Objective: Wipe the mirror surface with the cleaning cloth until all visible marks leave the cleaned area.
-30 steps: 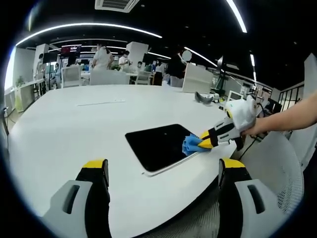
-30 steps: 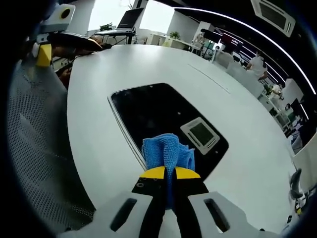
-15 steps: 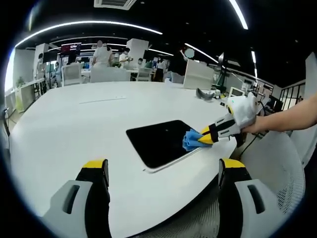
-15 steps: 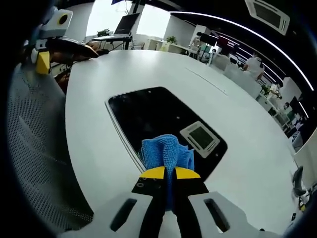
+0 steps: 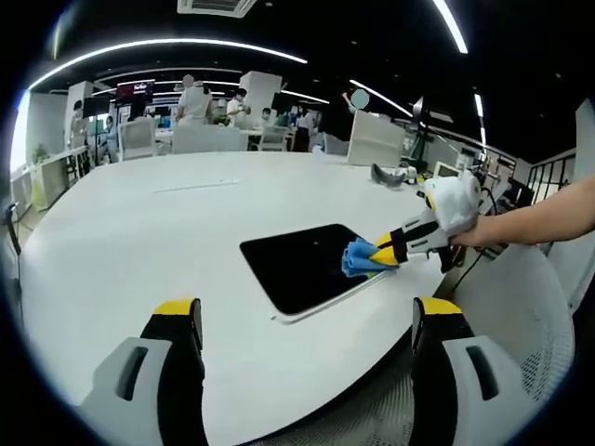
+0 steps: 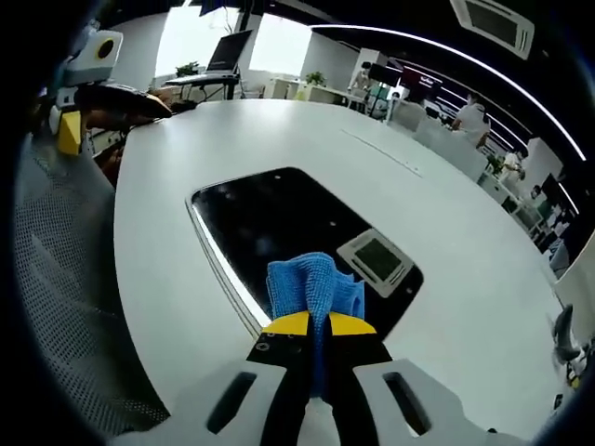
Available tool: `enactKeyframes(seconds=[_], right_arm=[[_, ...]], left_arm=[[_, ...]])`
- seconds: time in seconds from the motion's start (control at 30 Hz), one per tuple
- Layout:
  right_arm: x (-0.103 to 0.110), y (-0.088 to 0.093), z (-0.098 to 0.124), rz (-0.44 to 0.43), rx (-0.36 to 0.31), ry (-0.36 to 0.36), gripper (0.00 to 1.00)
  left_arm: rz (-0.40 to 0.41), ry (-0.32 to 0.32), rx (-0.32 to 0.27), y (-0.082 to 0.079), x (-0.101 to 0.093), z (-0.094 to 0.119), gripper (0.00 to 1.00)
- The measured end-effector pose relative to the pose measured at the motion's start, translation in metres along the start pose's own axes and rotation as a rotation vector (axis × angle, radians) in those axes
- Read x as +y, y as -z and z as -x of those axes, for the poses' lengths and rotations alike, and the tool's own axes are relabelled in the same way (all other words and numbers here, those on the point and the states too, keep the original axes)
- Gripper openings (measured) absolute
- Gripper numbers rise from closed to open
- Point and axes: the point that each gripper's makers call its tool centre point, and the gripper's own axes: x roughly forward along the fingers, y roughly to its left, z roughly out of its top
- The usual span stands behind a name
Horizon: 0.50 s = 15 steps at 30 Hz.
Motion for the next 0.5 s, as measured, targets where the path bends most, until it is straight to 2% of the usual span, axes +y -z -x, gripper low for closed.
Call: enactKeyframes(seconds=[0.5], right_arm=[[-0.017,-0.006,-0.014,-0.008,0.016,0.036,0.00]], left_arm=[[0.005,0.000,-0.011,-0.001,0.000,0.000,0.93]])
